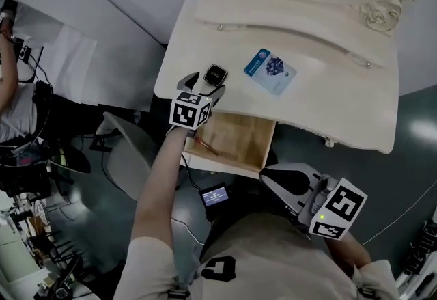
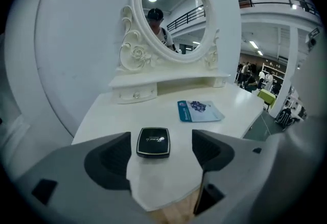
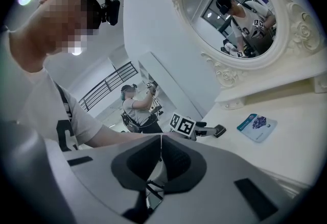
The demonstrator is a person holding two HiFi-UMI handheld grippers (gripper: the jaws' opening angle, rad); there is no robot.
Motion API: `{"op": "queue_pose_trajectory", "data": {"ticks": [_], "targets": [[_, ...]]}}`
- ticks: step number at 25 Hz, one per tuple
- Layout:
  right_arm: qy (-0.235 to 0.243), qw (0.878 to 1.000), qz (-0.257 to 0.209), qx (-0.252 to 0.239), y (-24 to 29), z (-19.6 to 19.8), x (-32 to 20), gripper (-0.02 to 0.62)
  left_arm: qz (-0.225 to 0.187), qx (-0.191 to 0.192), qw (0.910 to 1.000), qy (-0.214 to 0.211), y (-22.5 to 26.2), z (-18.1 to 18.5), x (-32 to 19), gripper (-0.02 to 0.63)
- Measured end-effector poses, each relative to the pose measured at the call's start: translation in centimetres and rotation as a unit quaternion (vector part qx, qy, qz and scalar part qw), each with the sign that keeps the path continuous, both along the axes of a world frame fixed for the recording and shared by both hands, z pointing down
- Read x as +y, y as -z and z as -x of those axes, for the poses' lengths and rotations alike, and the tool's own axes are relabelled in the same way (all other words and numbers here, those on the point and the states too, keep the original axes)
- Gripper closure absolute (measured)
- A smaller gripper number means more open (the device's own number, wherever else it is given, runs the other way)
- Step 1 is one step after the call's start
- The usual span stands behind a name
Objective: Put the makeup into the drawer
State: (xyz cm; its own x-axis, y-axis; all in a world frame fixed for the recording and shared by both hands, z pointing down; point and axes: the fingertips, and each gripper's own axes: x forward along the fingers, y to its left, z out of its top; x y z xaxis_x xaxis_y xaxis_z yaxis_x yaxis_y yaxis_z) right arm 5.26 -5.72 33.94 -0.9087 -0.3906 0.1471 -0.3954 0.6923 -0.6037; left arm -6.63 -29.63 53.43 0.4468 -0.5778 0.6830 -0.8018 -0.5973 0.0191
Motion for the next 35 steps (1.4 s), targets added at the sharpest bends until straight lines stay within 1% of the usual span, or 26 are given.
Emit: {"op": "queue_pose_trajectory", "data": {"ticks": [5,13,18,24,31,35], "targets": [[-0.006,1.0,0.013,0.009,-0.9,-0.9,-0.2,0.568,0.028,-0.026,0.9993,0.003,-2.9,0.0,-1.9,0.214],[-0.019,0.999,0.023,0.016,-1.7,-1.9,-0.7,0.568,0.047,-0.051,0.9976,0.008,-5.7,-0.1,-3.3,0.215],[-0.023,0.999,0.022,0.023,-1.7,-2.1,-0.6,0.568,0.058,-0.036,0.9975,0.017,-6.5,0.0,-3.3,0.216],[-0.027,0.999,0.027,0.026,-1.7,-1.6,-0.1,0.568,0.057,-0.015,0.998,0.024,-6.5,0.0,-3.1,0.223],[-0.031,0.999,0.02,0.031,-0.7,-0.4,1.1,0.568,0.061,-0.018,0.9975,0.032,-6.3,0.2,-3.1,0.232],[-0.042,0.998,0.019,0.036,-0.6,-0.3,1.7,0.568,0.066,-0.02,0.9972,0.029,-6.2,0.2,-3.1,0.232]]}}
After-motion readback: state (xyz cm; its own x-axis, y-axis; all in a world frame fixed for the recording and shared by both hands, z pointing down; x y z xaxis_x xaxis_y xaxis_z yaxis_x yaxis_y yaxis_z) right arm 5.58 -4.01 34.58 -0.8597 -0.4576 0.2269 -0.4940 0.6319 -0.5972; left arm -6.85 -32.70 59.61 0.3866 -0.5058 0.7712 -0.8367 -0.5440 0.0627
